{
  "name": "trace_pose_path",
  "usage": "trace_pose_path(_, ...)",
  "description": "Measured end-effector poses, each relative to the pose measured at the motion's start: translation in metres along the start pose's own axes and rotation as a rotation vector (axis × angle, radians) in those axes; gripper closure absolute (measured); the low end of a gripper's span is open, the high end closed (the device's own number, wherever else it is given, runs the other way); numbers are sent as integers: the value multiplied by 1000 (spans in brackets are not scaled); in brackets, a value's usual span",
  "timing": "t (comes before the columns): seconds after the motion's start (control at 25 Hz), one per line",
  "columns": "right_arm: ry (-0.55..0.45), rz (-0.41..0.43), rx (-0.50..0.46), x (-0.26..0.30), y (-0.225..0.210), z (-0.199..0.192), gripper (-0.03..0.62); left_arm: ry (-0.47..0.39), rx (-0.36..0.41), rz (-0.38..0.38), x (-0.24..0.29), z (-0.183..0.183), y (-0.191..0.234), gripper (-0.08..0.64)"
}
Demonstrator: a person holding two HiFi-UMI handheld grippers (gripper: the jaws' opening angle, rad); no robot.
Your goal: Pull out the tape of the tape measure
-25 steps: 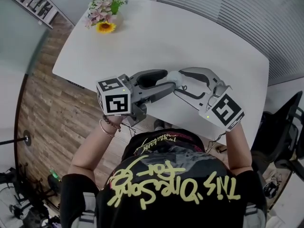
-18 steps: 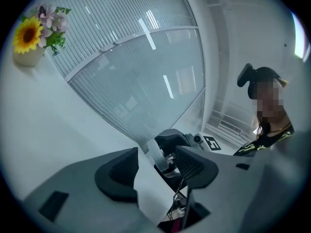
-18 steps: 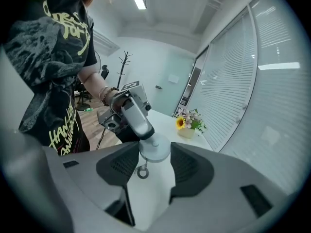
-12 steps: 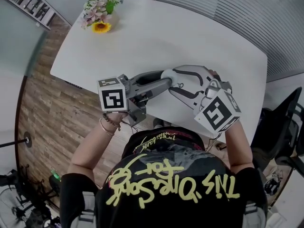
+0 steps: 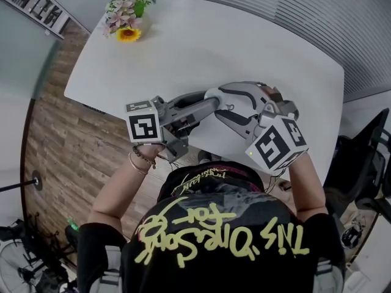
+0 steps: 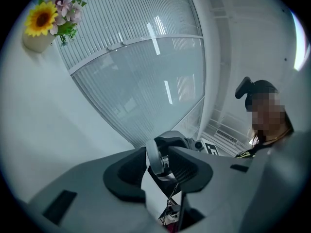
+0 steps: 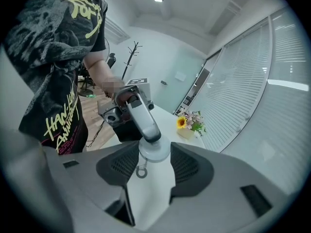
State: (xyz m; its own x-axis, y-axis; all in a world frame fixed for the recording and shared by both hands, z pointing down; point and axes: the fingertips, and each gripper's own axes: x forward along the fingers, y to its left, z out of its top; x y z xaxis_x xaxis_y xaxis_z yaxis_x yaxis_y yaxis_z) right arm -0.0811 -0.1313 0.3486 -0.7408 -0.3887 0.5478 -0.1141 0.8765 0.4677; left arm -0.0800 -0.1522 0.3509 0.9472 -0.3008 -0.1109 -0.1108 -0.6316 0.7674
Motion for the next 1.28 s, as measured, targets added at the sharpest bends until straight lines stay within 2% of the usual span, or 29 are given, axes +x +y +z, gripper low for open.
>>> trace_pose_path(0.48, 30, -12, -52, 7, 5, 7, 383, -26, -4, -7, -8, -4, 2, 480)
trace_pose_path(1.04, 21, -14, -58, 6, 7, 13, 383, -64, 58, -22, -16, -1, -4, 479)
trace_pose_path(1.28, 9, -15, -57, 10, 7, 15, 383, -78, 61, -43, -21, 0, -4, 480)
